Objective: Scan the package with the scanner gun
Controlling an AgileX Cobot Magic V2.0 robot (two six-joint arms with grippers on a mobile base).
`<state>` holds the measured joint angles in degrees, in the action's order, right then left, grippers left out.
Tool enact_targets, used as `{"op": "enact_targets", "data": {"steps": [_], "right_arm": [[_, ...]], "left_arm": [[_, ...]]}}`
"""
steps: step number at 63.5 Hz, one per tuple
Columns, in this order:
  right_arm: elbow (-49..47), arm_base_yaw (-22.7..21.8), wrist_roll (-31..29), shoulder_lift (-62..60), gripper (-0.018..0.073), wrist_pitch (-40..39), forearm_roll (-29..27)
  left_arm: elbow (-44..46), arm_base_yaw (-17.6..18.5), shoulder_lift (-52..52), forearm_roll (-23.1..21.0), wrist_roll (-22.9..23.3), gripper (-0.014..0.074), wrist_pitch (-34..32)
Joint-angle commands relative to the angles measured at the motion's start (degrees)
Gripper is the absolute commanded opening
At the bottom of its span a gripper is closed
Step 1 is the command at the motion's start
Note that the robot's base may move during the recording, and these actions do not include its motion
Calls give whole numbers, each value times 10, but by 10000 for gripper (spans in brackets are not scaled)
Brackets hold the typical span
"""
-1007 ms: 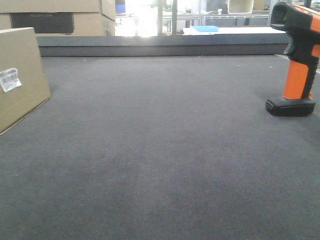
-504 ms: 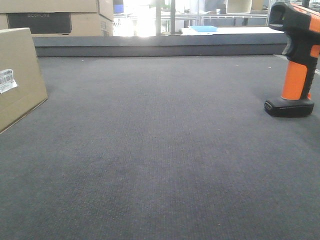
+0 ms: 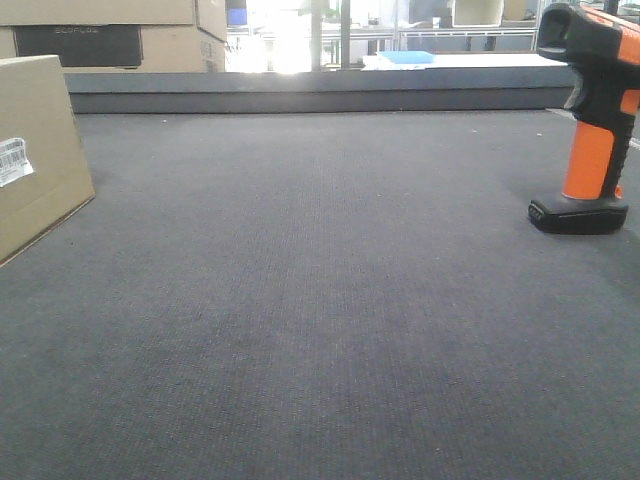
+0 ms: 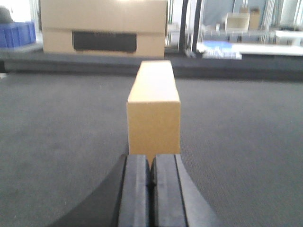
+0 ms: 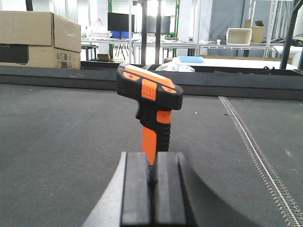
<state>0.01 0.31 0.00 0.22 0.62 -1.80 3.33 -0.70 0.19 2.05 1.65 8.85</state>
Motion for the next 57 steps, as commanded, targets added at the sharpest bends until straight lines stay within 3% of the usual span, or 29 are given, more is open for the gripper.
{"op": "enact_targets", "data": {"steps": [1,21,47,57], "right_arm": [[0,2,0,-2,-162,-11,0],[0,2,0,-2,-162,-11,0],[0,2,0,-2,-162,-11,0],[0,2,0,-2,-162,-11,0]], "left_arm": [[57,-3,6,-3,2,-111,48],[279,-3,204,-40,2,-111,228],[494,-3,474,-41,2,-111,272],[572,-3,579,-41,2,-111,318]]}}
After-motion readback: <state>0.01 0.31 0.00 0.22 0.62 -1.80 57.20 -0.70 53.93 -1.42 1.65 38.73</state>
